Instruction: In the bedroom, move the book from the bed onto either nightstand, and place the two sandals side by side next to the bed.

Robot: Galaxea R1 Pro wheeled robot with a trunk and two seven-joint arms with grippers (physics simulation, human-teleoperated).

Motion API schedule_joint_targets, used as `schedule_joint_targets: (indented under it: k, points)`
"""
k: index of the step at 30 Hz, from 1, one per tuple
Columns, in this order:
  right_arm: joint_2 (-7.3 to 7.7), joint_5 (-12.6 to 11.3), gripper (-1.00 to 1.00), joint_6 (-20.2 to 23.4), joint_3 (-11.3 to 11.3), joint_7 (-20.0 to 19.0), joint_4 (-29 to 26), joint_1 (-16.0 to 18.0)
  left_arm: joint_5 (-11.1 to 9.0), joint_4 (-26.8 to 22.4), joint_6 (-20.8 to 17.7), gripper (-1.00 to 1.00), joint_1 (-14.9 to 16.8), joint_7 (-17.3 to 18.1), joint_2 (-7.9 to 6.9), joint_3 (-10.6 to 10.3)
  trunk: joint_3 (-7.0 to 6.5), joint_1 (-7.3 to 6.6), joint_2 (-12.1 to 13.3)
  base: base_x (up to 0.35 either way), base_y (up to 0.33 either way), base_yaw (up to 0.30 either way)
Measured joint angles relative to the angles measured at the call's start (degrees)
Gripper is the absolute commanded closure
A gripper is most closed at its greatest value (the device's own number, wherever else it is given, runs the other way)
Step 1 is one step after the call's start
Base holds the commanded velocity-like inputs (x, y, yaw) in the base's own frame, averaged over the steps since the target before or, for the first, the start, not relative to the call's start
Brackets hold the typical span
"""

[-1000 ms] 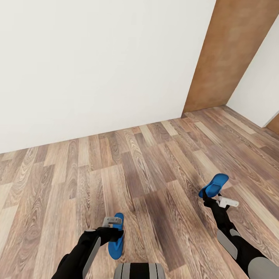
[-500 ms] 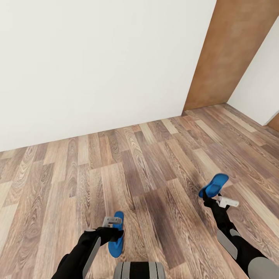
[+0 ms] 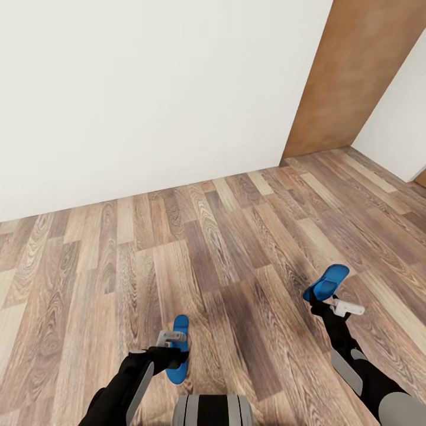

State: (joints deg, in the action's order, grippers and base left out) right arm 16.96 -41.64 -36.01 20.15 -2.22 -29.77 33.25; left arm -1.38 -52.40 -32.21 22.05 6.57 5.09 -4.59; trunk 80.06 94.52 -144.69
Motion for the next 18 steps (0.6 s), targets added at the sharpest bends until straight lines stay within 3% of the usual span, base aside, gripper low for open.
schedule_joint_targets:
  k: [8, 12, 18]
  points:
    - [0.0, -0.1, 1.0, -0.4, 0.0, -0.3, -0.4, 0.0, 0.0, 0.0, 0.0, -1.0, 0.0, 0.0, 0.0, 0.0, 0.0, 0.0, 0.0, 0.0, 0.0, 0.0]
    - [0.02, -0.1, 1.0, -4.0, 0.0, -0.2, -0.5, 0.0, -0.1, 0.0, 0.0, -1.0, 0.0, 0.0, 0.0, 0.0, 0.0, 0.0, 0.0, 0.0, 0.0, 0.0]
    - [0.04, 0.0, 1.0, -5.0, 0.0, -0.2, -0.6, 0.0, -0.1, 0.0, 0.0, -1.0, 0.0, 0.0, 0.01, 0.0, 0.0, 0.0, 0.0, 0.0, 0.0, 0.0]
